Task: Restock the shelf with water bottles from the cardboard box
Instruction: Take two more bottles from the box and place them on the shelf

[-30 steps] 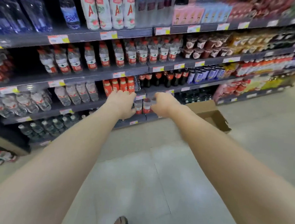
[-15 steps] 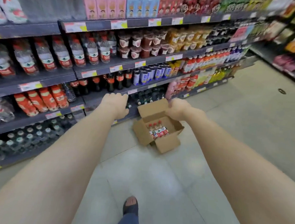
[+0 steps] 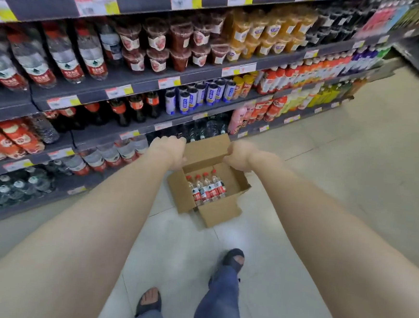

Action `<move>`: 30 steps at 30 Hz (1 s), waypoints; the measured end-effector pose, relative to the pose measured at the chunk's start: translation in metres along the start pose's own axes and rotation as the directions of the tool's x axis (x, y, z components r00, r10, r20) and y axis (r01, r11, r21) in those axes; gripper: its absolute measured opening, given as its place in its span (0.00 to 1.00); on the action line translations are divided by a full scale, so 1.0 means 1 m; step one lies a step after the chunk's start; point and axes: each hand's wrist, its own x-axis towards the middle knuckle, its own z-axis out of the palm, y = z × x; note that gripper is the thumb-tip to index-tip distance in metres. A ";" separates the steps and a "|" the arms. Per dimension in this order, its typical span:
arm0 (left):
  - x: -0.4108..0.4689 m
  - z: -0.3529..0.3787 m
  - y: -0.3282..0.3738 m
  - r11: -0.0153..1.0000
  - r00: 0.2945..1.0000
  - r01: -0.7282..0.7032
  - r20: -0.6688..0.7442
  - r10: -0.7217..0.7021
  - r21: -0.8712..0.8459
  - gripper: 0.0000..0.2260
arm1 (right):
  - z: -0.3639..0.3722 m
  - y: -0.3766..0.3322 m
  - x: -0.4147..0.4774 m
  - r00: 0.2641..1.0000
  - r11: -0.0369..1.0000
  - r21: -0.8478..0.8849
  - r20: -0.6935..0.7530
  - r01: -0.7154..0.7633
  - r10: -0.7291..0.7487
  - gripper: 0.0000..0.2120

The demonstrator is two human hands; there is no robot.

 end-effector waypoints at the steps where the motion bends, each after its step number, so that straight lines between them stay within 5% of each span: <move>1: 0.015 0.003 0.005 1.000 0.999 0.030 0.013 -0.030 -0.007 0.22 | -0.004 0.009 0.019 1.000 1.000 0.005 0.010 0.018 -0.018 0.22; 7: 0.098 0.041 0.038 0.979 0.983 0.165 0.100 -0.154 -0.120 0.22 | -0.004 0.059 0.132 0.994 0.992 0.117 0.092 0.054 -0.065 0.26; 13: 0.158 0.098 0.076 0.966 0.962 0.156 0.254 -0.101 -0.205 0.22 | 0.043 0.081 0.217 0.963 0.980 0.197 0.262 0.004 -0.057 0.25; 24: 0.310 0.226 0.048 0.911 0.867 0.336 0.457 -0.201 -0.237 0.22 | 0.147 0.121 0.391 0.926 0.981 0.165 0.377 -0.103 0.033 0.26; 26: 0.338 0.247 0.054 0.816 0.838 0.458 0.478 -0.263 -0.352 0.25 | 0.170 0.135 0.425 0.920 0.977 0.159 0.386 -0.143 0.072 0.26; 30: 0.396 0.310 0.077 0.338 0.754 0.657 0.581 -0.307 -0.674 0.28 | 0.224 0.164 0.490 0.894 0.984 0.118 0.442 -0.133 0.068 0.24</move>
